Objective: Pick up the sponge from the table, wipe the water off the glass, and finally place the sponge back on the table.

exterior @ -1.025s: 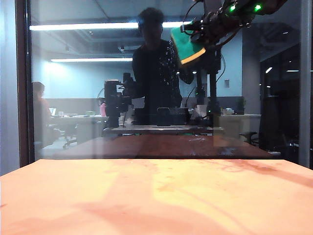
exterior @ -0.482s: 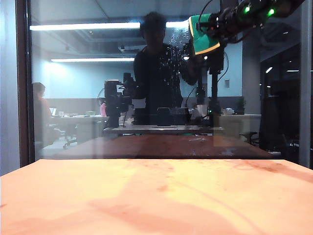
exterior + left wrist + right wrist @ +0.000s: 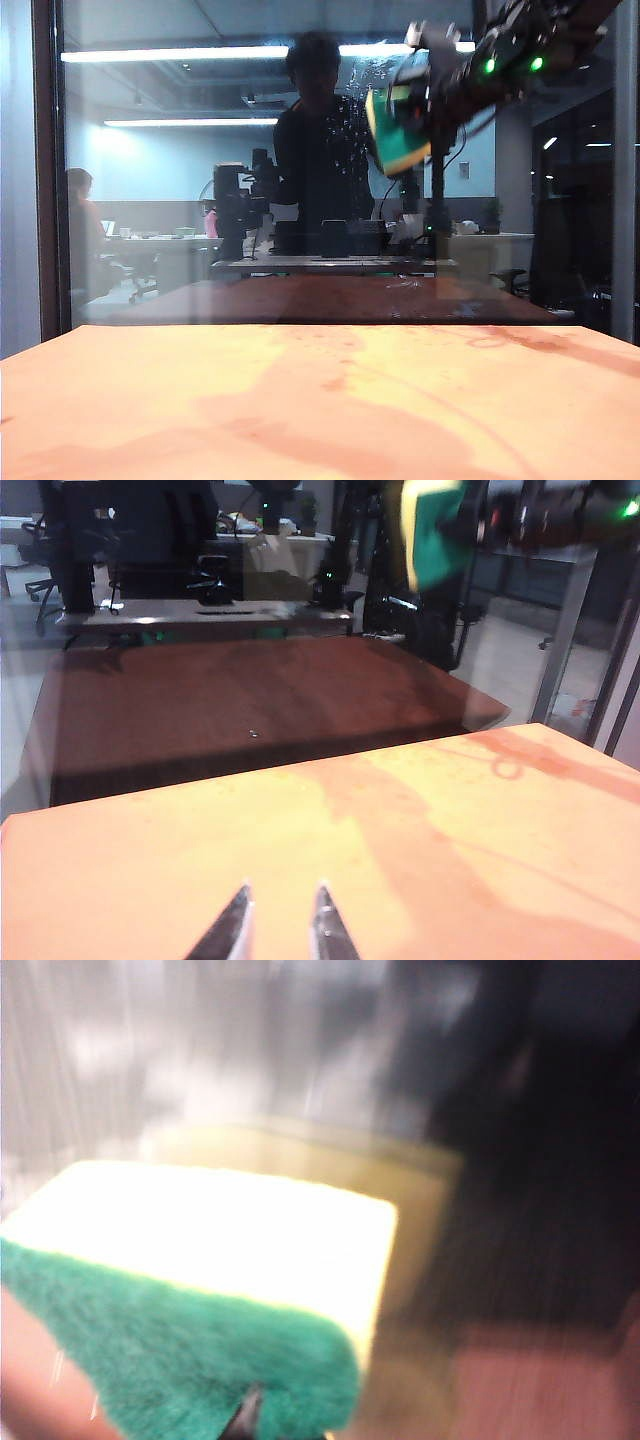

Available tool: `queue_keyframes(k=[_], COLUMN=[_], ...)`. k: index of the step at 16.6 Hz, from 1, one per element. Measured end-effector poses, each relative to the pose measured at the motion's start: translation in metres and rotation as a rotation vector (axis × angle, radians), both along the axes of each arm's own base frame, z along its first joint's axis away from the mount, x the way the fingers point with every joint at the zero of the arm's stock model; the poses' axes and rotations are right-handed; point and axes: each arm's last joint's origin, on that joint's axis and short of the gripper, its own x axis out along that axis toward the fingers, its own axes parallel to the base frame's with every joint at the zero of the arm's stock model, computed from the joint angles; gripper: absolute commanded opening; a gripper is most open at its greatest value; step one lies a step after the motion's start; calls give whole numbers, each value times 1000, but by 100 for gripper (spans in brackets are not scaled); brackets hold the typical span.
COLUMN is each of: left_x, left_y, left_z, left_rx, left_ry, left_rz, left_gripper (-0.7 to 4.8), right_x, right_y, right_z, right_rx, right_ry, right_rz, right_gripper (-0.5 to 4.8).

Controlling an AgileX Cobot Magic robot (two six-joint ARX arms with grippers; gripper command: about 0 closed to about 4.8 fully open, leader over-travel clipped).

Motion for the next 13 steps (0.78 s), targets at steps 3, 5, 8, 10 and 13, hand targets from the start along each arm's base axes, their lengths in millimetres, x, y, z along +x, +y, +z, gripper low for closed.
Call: queue_keyframes(k=[3, 5, 8, 10, 13], left_x=[0, 0, 0, 0, 0], left_y=[0, 0, 0, 0, 0], left_z=[0, 0, 0, 0, 0], left_rx=[0, 0, 0, 0, 0], left_ry=[-1, -1, -1, -1, -1], left_rz=[0, 0, 0, 0, 0], left_gripper=[79, 79, 79, 79, 79], right_x=[2, 1, -8, -16, -21], right_y=[9, 13, 13, 10, 7], right_z=[-24, -22, 7, 33, 77], right_rx=[-40, -42, -21, 1, 30], right_ry=[105, 84, -16, -109, -220], right_rz=[17, 25, 14, -12, -42], right_gripper=[-9, -9, -9, -9, -9])
